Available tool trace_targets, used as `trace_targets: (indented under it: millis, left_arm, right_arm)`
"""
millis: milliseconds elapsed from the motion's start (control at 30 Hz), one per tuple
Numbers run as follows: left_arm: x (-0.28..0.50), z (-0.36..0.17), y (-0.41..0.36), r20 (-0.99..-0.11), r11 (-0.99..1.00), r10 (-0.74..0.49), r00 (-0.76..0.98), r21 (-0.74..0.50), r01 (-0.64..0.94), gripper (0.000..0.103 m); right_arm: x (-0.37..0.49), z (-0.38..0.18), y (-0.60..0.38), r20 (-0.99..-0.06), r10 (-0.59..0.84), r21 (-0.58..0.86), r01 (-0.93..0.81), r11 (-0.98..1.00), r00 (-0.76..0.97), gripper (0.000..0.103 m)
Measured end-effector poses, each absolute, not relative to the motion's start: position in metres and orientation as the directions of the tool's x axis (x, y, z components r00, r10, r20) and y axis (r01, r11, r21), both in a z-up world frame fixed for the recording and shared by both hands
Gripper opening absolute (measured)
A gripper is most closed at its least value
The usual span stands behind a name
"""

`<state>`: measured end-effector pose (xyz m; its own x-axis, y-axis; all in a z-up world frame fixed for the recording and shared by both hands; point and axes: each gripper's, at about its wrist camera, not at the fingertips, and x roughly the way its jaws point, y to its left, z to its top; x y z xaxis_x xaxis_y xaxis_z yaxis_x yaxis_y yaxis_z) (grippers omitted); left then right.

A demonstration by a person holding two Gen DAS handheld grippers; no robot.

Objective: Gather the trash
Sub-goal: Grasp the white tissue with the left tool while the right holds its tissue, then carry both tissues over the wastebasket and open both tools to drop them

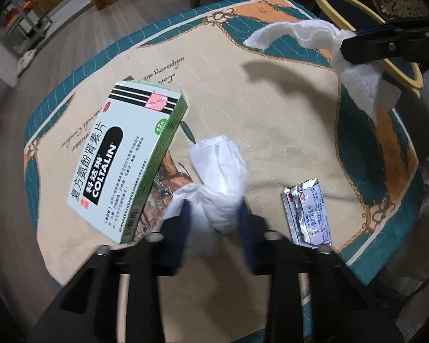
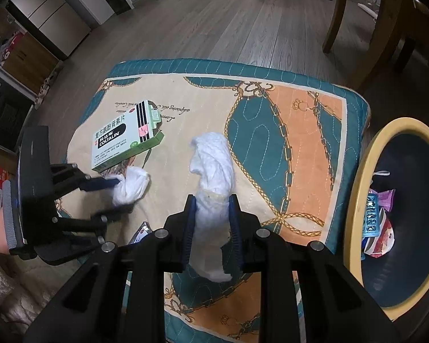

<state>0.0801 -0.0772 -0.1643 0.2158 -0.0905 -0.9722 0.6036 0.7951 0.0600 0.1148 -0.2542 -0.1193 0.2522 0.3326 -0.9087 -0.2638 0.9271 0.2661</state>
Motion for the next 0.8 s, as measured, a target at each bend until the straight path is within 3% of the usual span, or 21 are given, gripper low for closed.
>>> trace_targets:
  millis: [67, 633, 800]
  left_arm:
    - [0.082, -0.157, -0.078, -0.970, 0.795, -0.116, 0.215, 0.039, 0.605, 0.019]
    - [0.088, -0.063, -0.108, -0.856, 0.805, -0.318, 0.406, -0.018, 0.593, 0.018]
    - [0.092, -0.049, -0.118, -0.823, 0.819, -0.328, 0.464, -0.002, 0.574, 0.018]
  right_arm:
    - [0.115, -0.119, -0.254, -0.908, 0.332, 0.265, -0.264, 0.927, 0.256, 0.023]
    - [0.113, -0.084, -0.286, -0.868, 0.343, 0.278, -0.221, 0.935, 0.359, 0.023]
    - [0.110, -0.072, -0.314, -0.856, 0.319, 0.267, -0.180, 0.947, 0.407, 0.023]
